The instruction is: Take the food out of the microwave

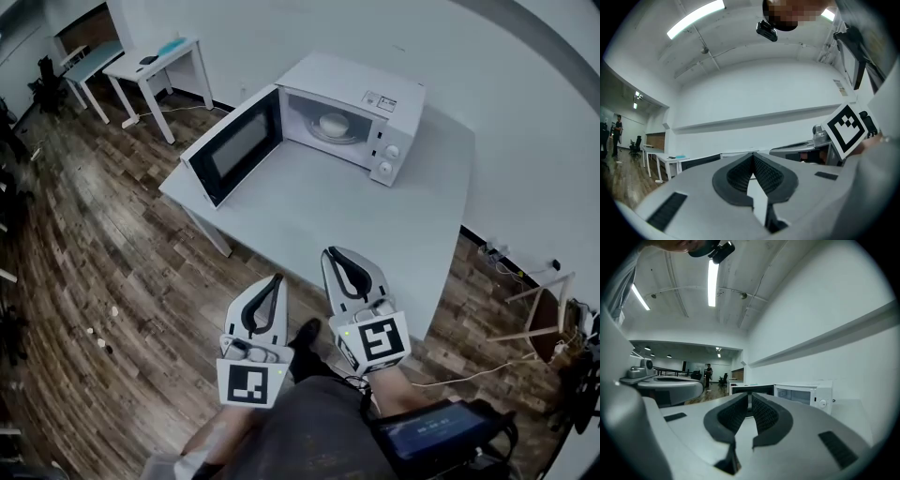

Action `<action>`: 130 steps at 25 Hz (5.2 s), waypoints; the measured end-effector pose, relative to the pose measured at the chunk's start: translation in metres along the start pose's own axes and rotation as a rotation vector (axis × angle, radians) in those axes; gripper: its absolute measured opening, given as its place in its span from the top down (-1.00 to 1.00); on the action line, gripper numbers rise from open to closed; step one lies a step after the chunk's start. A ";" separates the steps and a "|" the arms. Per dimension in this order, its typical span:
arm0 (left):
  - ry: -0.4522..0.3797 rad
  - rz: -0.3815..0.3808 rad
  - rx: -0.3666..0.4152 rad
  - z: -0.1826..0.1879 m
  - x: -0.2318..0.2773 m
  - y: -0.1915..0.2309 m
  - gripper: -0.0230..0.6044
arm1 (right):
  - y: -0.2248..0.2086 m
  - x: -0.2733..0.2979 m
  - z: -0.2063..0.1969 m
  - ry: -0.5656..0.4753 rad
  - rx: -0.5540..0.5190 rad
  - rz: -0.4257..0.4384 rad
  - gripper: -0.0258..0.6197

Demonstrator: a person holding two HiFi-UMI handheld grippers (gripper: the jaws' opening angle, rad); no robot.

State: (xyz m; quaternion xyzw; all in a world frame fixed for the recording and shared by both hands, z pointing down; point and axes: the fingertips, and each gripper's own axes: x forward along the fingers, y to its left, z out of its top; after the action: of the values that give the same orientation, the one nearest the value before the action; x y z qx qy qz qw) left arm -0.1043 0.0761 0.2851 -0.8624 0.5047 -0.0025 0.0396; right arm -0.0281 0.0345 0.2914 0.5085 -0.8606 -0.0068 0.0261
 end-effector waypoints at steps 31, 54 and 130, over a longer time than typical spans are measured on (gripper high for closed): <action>0.021 -0.319 -0.082 -0.017 0.275 0.097 0.91 | -0.170 0.196 -0.013 0.079 0.018 -0.332 0.82; 0.156 -0.465 -0.192 -0.103 0.346 0.134 0.91 | -0.230 0.308 -0.131 0.296 0.085 -0.437 0.64; 0.185 -0.525 -0.142 -0.090 0.256 0.043 0.91 | -0.190 0.178 -0.248 0.545 0.061 -0.373 -0.69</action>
State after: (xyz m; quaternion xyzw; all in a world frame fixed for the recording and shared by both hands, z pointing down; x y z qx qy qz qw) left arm -0.0197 -0.1737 0.3626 -0.9603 0.2645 -0.0560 -0.0694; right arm 0.0653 -0.2093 0.5389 0.6410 -0.7139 0.1505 0.2384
